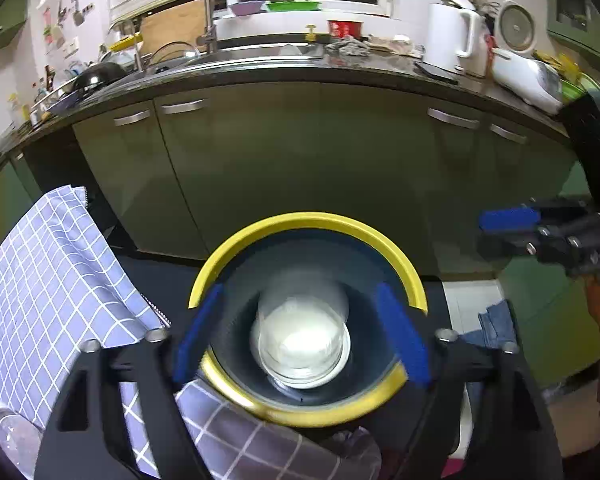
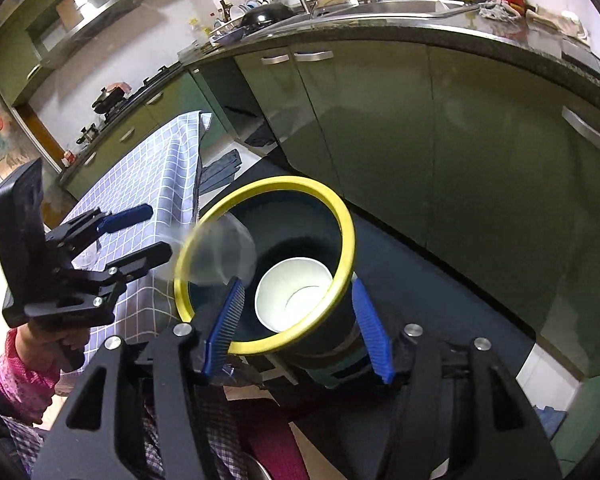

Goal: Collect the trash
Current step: 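Carry the plastic cup over the bin and open the left gripper, then grasp the clear water bottle with the right gripper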

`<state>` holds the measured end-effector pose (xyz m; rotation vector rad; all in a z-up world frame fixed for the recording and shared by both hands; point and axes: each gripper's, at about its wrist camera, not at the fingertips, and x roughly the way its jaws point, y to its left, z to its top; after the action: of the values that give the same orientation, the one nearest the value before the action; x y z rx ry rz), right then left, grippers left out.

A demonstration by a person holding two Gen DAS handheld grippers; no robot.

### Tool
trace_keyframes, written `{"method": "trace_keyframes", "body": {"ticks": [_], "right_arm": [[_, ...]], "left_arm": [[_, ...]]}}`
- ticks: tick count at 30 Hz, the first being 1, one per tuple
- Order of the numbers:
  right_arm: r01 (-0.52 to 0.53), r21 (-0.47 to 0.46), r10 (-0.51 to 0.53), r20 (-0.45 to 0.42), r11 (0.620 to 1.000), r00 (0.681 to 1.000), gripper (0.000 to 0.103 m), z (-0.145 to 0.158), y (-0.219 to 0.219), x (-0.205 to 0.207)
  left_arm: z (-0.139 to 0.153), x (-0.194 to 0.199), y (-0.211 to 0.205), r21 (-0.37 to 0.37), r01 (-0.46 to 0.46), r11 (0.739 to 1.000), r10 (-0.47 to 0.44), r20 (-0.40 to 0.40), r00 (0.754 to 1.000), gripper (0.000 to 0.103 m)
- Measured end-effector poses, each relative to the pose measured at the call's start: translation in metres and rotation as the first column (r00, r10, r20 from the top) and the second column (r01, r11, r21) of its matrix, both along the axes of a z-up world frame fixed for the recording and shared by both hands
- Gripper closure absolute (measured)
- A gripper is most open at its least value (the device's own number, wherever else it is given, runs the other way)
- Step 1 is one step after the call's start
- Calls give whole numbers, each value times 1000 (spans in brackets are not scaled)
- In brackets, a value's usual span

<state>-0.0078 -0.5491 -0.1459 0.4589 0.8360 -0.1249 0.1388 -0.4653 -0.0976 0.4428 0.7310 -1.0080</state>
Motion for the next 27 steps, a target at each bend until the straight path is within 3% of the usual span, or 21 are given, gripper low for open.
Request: {"method": "trace_keyframes", "body": {"ticks": [6,14,20,23,27], "right_arm": [[-15,-2,15,1,1000,1000,48,-2,7,1],[-95,1,95,-22,995,995,46,-13,34,17],[-225,-3,225,-34,974,974,45,-14,81,45],[-319,-7,318,-17,948,948,45,-7,117,67],[-459,-21,459,9,888,888,44,6,175,100]], "left_arm": [[27,-10,29,-78,-55,995,58,31,998,22],[68,-38,140,-185,-226,956,246,92,965,14],[82,-50,228,-209,-383,900,411,110,905,10],[80,-58,269,-205,-460,864,490,130,862,7],[77,-65,315,-197,-553,809,583,160,796,5]]}}
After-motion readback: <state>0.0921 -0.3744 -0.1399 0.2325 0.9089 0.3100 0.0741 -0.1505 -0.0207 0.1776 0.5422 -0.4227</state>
